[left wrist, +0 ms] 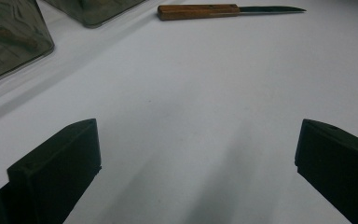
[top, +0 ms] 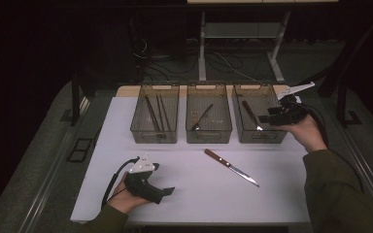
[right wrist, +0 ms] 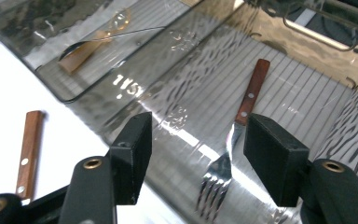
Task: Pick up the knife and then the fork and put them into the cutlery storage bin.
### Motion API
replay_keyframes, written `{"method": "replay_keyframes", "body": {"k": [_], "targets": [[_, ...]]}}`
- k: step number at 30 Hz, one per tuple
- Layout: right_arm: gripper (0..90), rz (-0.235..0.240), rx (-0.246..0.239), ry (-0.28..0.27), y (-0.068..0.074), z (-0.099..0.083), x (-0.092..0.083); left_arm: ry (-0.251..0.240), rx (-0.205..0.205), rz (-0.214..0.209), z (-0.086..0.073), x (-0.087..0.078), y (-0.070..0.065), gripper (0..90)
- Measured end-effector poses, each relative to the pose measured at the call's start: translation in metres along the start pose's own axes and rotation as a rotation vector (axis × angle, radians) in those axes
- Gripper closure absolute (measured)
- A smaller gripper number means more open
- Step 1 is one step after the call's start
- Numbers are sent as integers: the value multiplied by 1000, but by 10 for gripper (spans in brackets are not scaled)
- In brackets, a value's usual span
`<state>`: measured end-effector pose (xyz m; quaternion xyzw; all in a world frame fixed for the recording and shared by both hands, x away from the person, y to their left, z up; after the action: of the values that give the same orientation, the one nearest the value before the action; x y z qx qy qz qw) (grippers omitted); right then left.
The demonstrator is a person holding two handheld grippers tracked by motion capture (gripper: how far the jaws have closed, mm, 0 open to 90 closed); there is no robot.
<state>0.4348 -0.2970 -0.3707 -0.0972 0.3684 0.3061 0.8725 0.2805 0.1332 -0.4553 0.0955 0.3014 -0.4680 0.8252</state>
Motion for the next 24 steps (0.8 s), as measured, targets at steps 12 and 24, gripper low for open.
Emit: {"method": "replay_keyframes", "body": {"k": [12, 24], "targets": [[399, 76, -45, -47, 52, -24, -9, -17, 10, 5, -3, 0, 3, 0], [395, 173, -54, -32, 93, -47, 15, -32, 26, -1, -4, 0, 4, 0]]}}
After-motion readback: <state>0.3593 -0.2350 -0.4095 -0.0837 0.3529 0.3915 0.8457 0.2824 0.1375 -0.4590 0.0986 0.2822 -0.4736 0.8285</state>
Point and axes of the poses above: each handheld gripper's, and its own axes: x roughly forward along the jaws, z roughly out of its top, y roughly to its left, the point moved 3 cm from there along x, roughly forward along the jaws, and after that the axes turned 1 degree about x, right-handed, at the moved point
